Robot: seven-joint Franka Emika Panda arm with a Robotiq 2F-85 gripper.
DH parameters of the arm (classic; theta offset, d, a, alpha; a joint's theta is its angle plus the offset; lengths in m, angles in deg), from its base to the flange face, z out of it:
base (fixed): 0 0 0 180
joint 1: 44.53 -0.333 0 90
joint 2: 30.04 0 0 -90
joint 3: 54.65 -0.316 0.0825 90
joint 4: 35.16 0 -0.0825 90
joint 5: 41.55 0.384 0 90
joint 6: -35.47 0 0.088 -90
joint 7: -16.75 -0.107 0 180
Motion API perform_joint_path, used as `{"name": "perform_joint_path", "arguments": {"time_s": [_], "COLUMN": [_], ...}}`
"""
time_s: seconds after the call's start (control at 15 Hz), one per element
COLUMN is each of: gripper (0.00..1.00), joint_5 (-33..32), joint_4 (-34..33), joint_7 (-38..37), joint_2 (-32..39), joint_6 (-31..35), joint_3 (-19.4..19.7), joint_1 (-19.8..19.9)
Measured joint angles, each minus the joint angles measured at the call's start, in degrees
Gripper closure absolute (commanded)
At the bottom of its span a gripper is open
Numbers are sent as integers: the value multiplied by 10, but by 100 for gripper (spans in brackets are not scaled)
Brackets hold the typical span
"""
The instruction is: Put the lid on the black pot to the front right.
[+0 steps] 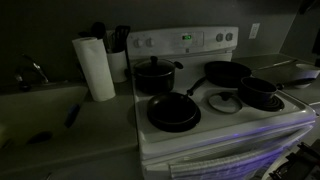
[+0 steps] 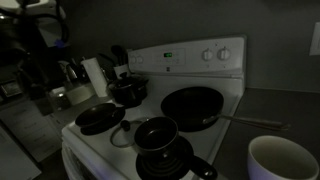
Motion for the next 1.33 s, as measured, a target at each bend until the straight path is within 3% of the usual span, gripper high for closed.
{"name": "perform_joint_path", "arguments": {"time_s": [0.4,0.87,1.33], "gripper": [0,0,0], "joint_5": [-37,-22,9], "joint_4": [22,21,11], "joint_7": [150,193,316], "joint_2": [71,98,184], "joint_6": [281,305,346], "joint_3": [111,118,111], "joint_1": [-1,-7,-81]}}
